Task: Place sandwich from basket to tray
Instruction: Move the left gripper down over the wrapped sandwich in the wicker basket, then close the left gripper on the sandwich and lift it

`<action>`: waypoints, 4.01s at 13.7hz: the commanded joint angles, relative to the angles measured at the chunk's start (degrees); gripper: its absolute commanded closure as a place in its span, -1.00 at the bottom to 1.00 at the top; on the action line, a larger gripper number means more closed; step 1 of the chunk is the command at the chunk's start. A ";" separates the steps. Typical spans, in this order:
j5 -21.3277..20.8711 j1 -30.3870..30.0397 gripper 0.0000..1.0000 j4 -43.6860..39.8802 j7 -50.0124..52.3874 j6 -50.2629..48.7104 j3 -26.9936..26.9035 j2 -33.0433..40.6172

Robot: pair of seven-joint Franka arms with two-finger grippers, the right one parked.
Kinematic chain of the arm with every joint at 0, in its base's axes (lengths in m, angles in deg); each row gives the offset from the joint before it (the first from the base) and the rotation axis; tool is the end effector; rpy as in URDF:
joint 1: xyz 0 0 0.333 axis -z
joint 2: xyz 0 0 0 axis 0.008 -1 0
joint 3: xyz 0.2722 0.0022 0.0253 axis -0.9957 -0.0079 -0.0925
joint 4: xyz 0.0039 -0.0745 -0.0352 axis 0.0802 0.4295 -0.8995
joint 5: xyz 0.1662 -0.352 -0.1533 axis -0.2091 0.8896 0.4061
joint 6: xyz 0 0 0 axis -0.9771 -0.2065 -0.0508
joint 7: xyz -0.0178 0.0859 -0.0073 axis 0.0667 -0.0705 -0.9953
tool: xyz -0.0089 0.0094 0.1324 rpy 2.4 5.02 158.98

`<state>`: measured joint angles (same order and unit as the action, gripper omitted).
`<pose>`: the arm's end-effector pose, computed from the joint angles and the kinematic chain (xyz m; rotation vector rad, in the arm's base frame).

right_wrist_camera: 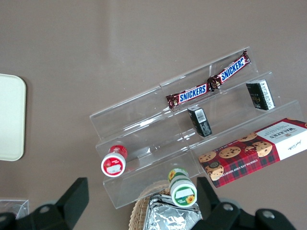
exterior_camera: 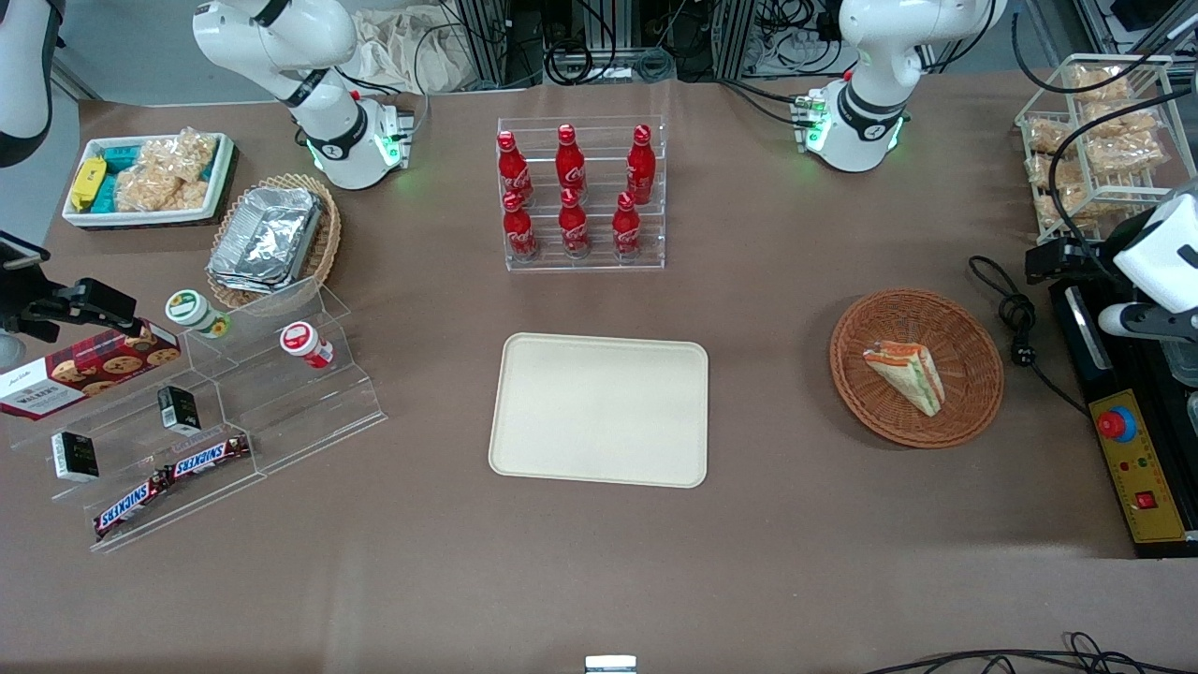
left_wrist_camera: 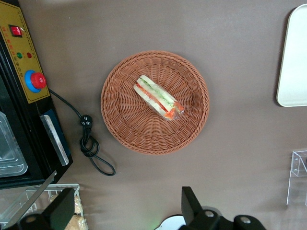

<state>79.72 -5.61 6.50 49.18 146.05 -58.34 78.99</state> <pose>0.5915 0.0084 0.5159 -3.0887 0.2166 0.2201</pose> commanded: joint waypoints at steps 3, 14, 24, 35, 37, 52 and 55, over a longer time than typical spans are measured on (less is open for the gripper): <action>-0.73 0.53 -1.00 -2.27 0.51 -1.83 -0.20 -1.59; -0.55 0.62 -1.00 29.86 60.85 33.89 -0.20 3.42; -0.99 0.97 -1.00 42.11 70.56 53.27 -0.11 -1.49; -0.99 1.23 -1.00 42.46 70.56 58.20 -0.11 -6.86; -0.99 1.23 -0.98 42.46 70.47 58.73 -0.11 -7.21; -0.11 1.23 1.00 26.42 57.48 33.91 0.42 -2.20; 0.68 1.41 1.00 12.72 52.91 19.84 5.06 -3.16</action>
<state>79.78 -4.89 28.14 105.03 173.45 -56.01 77.60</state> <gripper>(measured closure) 0.846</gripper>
